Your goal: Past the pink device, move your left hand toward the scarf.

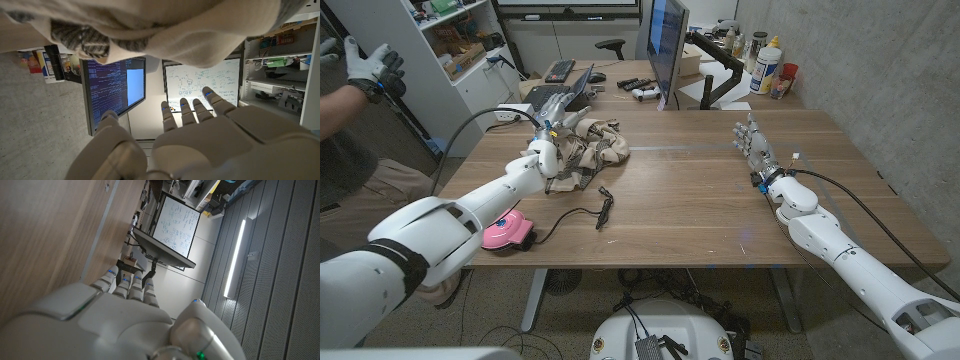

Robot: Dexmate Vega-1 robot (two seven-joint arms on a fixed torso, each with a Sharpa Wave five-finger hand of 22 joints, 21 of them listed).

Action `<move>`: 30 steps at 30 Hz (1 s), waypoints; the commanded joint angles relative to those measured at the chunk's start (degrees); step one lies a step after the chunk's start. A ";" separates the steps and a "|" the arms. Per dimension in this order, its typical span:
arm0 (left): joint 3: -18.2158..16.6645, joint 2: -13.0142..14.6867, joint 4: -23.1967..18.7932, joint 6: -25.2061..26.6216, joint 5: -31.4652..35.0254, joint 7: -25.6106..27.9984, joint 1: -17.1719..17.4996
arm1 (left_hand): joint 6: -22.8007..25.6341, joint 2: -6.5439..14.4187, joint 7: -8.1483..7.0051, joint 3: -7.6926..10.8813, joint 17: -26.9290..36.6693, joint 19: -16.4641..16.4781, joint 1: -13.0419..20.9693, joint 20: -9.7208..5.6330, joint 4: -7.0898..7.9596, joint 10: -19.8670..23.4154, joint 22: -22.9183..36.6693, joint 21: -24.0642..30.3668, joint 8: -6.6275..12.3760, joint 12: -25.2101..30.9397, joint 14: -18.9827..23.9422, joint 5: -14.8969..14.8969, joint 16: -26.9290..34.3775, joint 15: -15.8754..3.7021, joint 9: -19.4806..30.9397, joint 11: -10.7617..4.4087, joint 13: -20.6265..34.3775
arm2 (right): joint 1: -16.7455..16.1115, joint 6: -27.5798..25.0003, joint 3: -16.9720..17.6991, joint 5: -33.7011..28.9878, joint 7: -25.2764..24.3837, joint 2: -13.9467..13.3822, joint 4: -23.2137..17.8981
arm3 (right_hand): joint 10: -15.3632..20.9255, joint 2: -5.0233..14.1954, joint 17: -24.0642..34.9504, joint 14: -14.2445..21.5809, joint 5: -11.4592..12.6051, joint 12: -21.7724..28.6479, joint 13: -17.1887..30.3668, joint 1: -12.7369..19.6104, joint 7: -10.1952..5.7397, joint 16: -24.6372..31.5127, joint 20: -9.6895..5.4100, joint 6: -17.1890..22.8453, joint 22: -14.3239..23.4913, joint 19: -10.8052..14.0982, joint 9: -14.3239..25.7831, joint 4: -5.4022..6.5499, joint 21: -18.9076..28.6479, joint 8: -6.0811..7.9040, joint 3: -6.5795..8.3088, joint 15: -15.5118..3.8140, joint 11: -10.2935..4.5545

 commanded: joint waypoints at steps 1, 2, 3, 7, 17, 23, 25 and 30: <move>1.78 -1.28 3.69 -3.40 -1.88 0.06 -1.57 | -0.10 0.16 0.16 0.08 0.06 0.38 0.48 0.06 -0.53 -0.19 0.18 0.27 -0.07 0.19 -0.56 0.46 0.38 -1.09 0.06 -0.06 0.20 | 0.33 0.03 -0.14 -0.10 0.15 0.07 0.57 | 0.09 1.12 0.25 -0.15 -0.14 0.08 0.26 -0.14 -0.04 0.17 0.23 0.37 0.12 0.51 0.18 0.26 -0.28 0.35 0.14 0.03 -0.16; 1.82 -1.37 3.78 -3.23 -1.95 0.17 -1.59 | -0.10 0.16 0.15 0.08 0.06 0.35 0.48 0.09 -0.54 -0.18 0.18 0.26 -0.07 0.20 -0.58 0.46 0.37 -1.08 0.06 -0.08 0.20 | 0.28 -0.26 -0.08 0.00 -0.10 0.08 0.37 | 0.11 1.12 0.25 -0.15 -0.14 0.09 0.26 -0.14 -0.07 0.17 0.25 0.37 0.12 0.51 0.18 0.26 -0.31 0.35 0.14 0.03 -0.14; 1.92 -1.43 3.96 -3.26 -2.01 0.19 -1.65 | -0.08 0.17 0.20 0.08 0.06 0.36 0.48 0.10 -0.55 -0.20 0.18 0.25 -0.06 0.19 -0.60 0.46 0.37 -1.03 0.06 -0.06 0.20 | 0.36 0.02 -0.13 -0.11 0.12 0.08 0.57 | 0.09 1.12 0.25 -0.15 -0.14 0.08 0.26 -0.14 -0.05 0.16 0.29 0.36 0.12 0.51 0.18 0.26 -0.33 0.35 0.14 0.03 -0.14; 2.28 -1.55 4.47 -3.33 -2.23 0.00 -1.86 | -0.12 0.18 0.19 0.06 0.06 0.39 0.48 0.06 -0.59 -0.17 0.19 0.25 -0.06 0.21 -0.62 0.48 0.37 -1.03 0.06 -0.08 0.20 | 0.50 -0.12 -0.09 0.06 -0.04 0.30 0.63 | 0.08 1.12 0.25 -0.17 -0.15 0.08 0.26 -0.15 -0.05 0.16 0.28 0.37 0.13 0.55 0.18 0.27 -0.43 0.36 0.14 0.04 -0.14; 2.84 -1.88 5.92 -4.90 -2.73 0.85 -2.29 | -0.12 0.21 0.18 0.03 0.07 0.56 0.49 0.09 -0.67 -0.31 0.19 0.28 -0.04 0.17 -0.73 0.51 0.35 -0.90 0.07 0.03 0.21 | 0.68 -0.20 -0.37 -0.07 0.10 0.46 0.91 | 0.10 1.11 0.25 -0.16 -0.17 0.09 0.26 -0.16 -0.06 0.16 0.28 0.36 0.13 0.64 0.18 0.28 -0.63 0.35 0.16 0.06 -0.07; 3.21 -2.03 6.73 -5.23 -3.04 0.60 -2.45 | -0.15 0.24 0.23 0.02 0.07 0.55 0.50 0.09 -0.72 -0.24 0.19 0.25 -0.04 0.21 -0.82 0.52 0.33 -0.90 0.07 -0.05 0.21 | 0.73 -0.20 -0.45 -0.21 0.10 0.44 0.92 | 0.10 1.11 0.25 -0.18 -0.18 0.09 0.26 -0.17 -0.04 0.15 0.28 0.37 0.14 0.66 0.18 0.28 -0.75 0.35 0.16 0.03 -0.11; 3.35 -1.79 6.37 -5.13 -2.96 0.45 -2.35 | -0.12 0.25 0.20 0.02 0.07 0.56 0.51 0.11 -0.74 -0.24 0.19 0.24 -0.02 0.22 -0.82 0.53 0.33 -0.87 0.07 -0.07 0.21 | 0.68 -0.36 -0.41 -0.09 -0.05 0.50 0.81 | 0.10 1.11 0.25 -0.19 -0.18 0.09 0.26 -0.17 -0.11 0.15 0.29 0.32 0.14 0.68 0.18 0.29 -0.78 0.33 0.17 0.08 -0.12; 3.35 -1.79 6.32 -4.81 -3.11 0.53 -2.30 | -0.14 0.28 0.13 0.00 0.07 0.55 0.51 0.18 -0.78 -0.27 0.19 0.22 -0.02 0.21 -0.82 0.54 0.35 -0.92 0.07 -0.02 0.21 | 0.65 -0.14 -0.51 -0.17 0.06 0.59 0.88 | 0.11 1.11 0.25 -0.16 -0.19 0.09 0.26 -0.17 -0.06 0.16 0.30 0.32 0.14 0.71 0.18 0.29 -0.89 0.33 0.18 0.05 -0.11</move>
